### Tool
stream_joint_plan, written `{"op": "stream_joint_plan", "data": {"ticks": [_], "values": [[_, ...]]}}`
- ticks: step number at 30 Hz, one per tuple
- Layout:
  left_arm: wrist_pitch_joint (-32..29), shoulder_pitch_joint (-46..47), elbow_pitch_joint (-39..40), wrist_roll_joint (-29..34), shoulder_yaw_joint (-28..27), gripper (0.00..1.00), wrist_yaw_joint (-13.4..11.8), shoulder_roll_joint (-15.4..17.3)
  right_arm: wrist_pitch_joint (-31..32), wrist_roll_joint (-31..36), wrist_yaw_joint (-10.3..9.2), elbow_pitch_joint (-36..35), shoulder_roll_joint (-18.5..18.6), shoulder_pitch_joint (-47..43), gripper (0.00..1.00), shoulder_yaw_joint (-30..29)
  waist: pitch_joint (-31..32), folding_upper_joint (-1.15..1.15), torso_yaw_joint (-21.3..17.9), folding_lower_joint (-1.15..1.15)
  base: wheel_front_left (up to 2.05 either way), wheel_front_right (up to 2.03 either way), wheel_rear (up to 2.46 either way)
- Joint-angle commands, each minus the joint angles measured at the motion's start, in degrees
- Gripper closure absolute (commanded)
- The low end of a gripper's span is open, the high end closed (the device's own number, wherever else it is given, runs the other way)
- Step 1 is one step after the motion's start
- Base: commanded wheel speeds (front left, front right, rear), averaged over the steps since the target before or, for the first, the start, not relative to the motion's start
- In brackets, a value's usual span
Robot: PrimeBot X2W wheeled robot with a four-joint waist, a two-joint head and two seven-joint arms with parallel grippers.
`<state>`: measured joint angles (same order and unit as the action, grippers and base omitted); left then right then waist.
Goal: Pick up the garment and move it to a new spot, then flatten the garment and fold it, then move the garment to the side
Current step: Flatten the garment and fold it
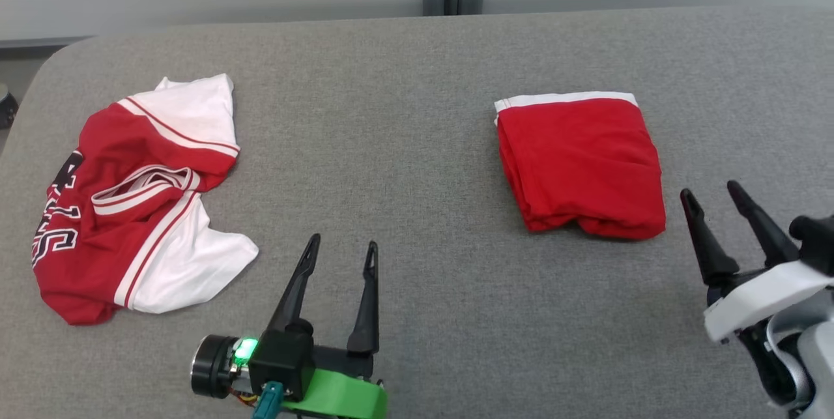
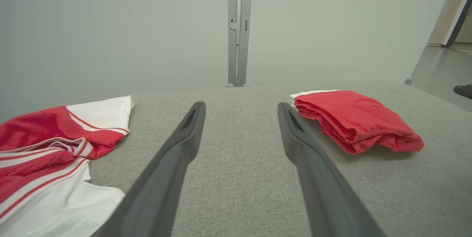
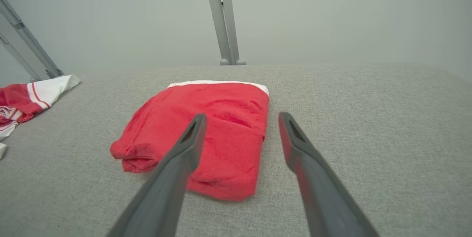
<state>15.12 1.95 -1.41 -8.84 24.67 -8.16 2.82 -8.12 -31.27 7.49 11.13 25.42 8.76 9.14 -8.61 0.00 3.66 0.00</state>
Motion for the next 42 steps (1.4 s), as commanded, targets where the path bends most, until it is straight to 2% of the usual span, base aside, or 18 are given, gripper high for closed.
{"op": "stream_joint_plan", "data": {"ticks": [1, 4, 8, 13, 16, 23, 33, 42], "values": [[0.0, -1.4, 0.2, 0.1, -0.8, 0.00, -0.1, 0.1, -2.2, 1.4, 0.00, -0.1, -0.5, -1.5, 0.00, 0.7, 2.2, 0.00, -1.8, 0.00, 0.00, 0.00, 0.00], [0.0, -3.2, 0.2, -0.7, -2.4, 0.00, 0.1, 0.1, -5.5, 4.2, 0.00, 0.5, -1.9, -3.3, 0.00, 1.7, 3.8, 0.00, -2.7, 0.00, 0.00, 0.00, 0.00], [0.0, -5.5, 0.5, -1.0, -4.8, 0.00, 0.4, 0.1, -7.1, 9.5, -0.03, 0.2, -5.4, -6.3, 0.00, -0.4, 6.3, 0.00, -3.6, 0.00, 0.00, 0.00, 0.00], [0.0, -8.8, 1.8, -0.8, -7.2, 0.00, 0.8, 0.1, -7.1, 16.1, -0.03, -7.5, -11.9, -11.5, 0.00, -6.4, 8.8, 0.00, -4.7, 0.00, 0.00, 0.00, 0.00], [0.0, -10.8, 2.2, -0.2, -8.2, 0.00, 1.1, 0.1, -7.1, 18.1, -0.03, -10.9, -13.6, -14.6, 0.00, -6.7, 9.7, 0.00, -5.2, 0.00, 0.00, 0.00, 0.00], [0.0, -14.1, 2.2, 0.6, -9.1, 0.00, 2.2, 0.1, -7.1, 20.9, -0.03, -13.6, -14.7, -19.4, 0.00, -5.2, 11.8, 0.00, -5.9, 0.00, 0.00, 0.00, 0.00], [0.0, -15.8, 0.8, -0.1, -9.0, 0.00, 2.7, 0.1, -7.1, 19.5, -0.03, -11.2, -15.9, -21.5, 0.00, -4.1, 13.5, 0.00, -6.3, 0.00, 0.00, 0.00, 0.00], [0.0, -15.7, 0.3, 0.8, -9.0, 0.00, 3.2, 0.1, -7.1, 18.7, -0.03, -11.0, -15.6, -21.5, 0.00, -3.5, 13.2, 0.00, -6.3, 0.00, 0.00, 0.00, 0.00]]}}
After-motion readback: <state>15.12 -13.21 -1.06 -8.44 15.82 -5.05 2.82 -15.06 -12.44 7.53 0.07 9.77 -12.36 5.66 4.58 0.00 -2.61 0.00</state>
